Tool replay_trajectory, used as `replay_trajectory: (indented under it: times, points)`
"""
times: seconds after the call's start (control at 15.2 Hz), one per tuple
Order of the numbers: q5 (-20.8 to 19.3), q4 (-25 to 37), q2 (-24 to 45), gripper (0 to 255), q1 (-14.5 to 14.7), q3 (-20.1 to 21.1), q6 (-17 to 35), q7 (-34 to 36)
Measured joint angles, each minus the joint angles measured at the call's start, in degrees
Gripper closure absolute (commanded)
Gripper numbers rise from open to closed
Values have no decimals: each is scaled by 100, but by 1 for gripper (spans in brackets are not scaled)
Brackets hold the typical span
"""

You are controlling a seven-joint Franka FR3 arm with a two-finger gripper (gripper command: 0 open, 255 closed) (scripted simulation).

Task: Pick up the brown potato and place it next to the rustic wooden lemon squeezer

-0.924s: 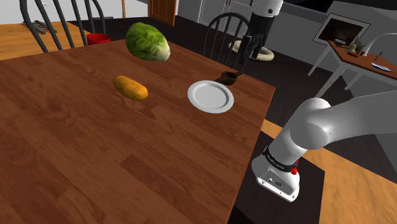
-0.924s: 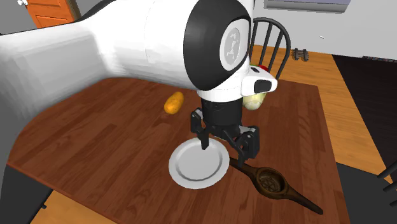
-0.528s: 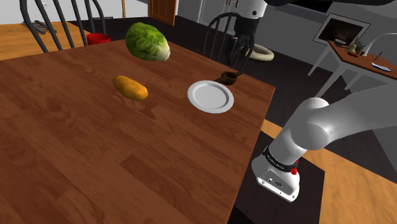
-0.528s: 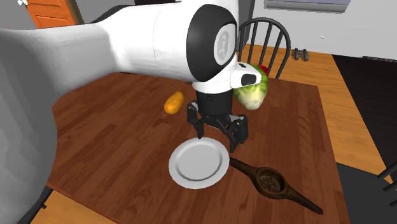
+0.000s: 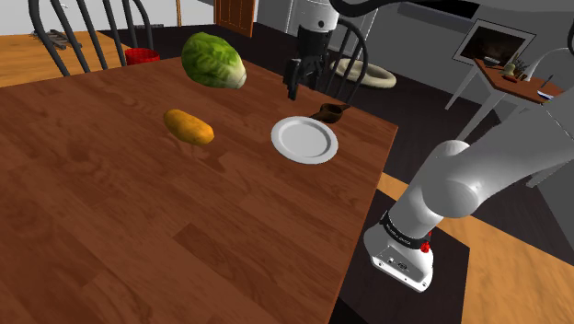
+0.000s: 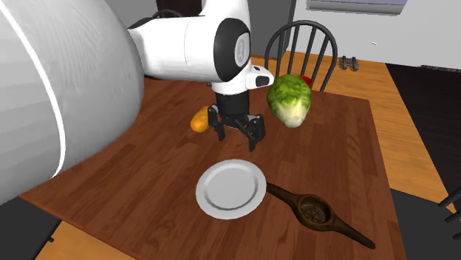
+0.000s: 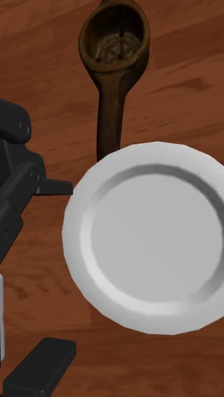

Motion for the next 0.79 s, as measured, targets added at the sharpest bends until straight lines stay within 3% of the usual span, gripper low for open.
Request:
replay_trajectory:
  times: [0.4, 0.79]
  points:
    - [19, 629, 1038, 0, 188, 389, 461, 395]
    - [-174, 1675, 2224, 0, 362, 690, 643, 744]
